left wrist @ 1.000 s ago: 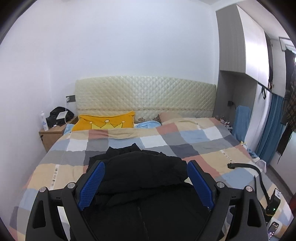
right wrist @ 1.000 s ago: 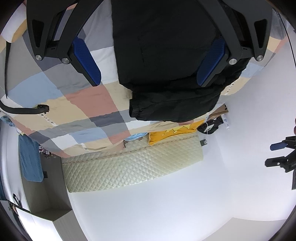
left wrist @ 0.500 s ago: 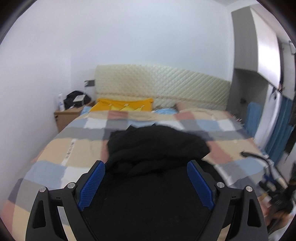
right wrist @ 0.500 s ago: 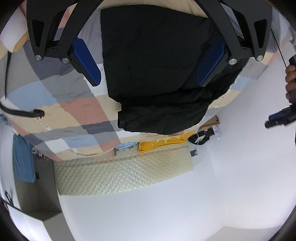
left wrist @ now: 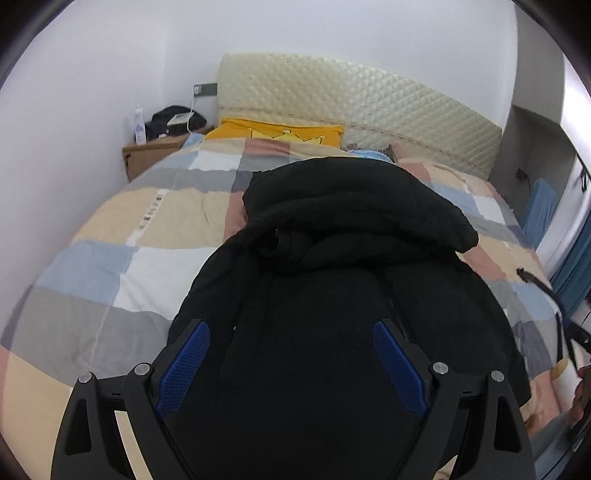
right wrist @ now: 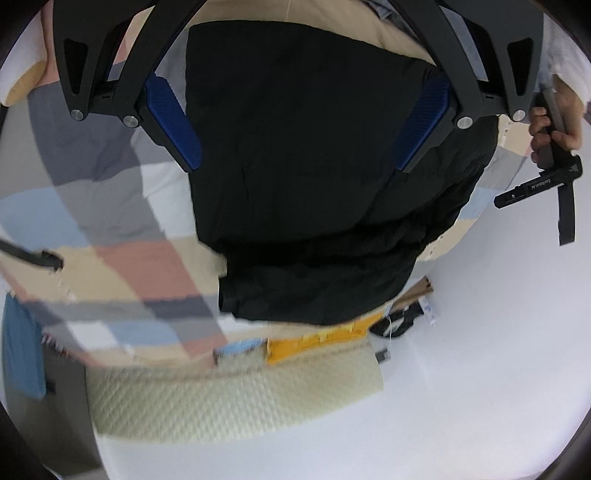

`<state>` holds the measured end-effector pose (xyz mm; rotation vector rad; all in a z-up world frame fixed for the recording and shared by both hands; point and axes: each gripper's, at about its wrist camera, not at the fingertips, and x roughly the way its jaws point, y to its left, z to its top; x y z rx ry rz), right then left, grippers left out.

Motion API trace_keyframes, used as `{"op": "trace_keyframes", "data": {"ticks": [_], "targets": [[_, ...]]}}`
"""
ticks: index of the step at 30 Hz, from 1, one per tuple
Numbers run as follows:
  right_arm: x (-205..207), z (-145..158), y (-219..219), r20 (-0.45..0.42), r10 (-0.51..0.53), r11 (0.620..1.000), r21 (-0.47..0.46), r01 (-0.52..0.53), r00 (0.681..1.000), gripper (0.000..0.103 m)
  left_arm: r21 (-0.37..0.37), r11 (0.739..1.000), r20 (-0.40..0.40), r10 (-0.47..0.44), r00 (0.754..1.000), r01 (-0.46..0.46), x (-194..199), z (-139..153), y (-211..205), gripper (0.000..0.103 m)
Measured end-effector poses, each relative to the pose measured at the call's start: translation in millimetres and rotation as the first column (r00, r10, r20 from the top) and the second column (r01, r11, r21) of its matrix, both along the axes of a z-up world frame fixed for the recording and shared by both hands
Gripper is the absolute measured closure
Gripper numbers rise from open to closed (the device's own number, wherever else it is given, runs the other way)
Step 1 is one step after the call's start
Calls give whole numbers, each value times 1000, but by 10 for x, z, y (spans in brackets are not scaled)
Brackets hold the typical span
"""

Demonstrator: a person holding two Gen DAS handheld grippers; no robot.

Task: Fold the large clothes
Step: 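Release the sleeve and pull the left tool back from the jacket, then grasp the jacket hem with both grippers and lift it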

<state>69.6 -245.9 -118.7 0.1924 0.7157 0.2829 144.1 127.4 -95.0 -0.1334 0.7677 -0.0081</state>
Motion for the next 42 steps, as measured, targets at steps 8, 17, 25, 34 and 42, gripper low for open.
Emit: {"op": "trace_keyframes", "data": {"ticks": [8, 17, 25, 34, 42], "targets": [[568, -457, -443, -316, -93, 994, -84, 69, 944, 0, -17, 1000, -77, -5, 997, 4, 59, -155, 4, 13], [672, -1096, -622, -548, -91, 978, 110, 179, 832, 0, -29, 995, -123, -101, 987, 98, 91, -240, -128, 13], [629, -1361, -615, -618, -100, 961, 144, 237, 780, 0, -11, 994, -163, -110, 980, 110, 126, -318, -216, 13], [665, -1423, -519, -599, 57, 925, 333, 183, 799, 22, -32, 996, -167, -87, 982, 83, 113, -338, -149, 13], [578, -794, -185, -329, 183, 935, 350, -61, 927, 16, -53, 996, -172, -74, 982, 65, 97, -316, -100, 13]]}}
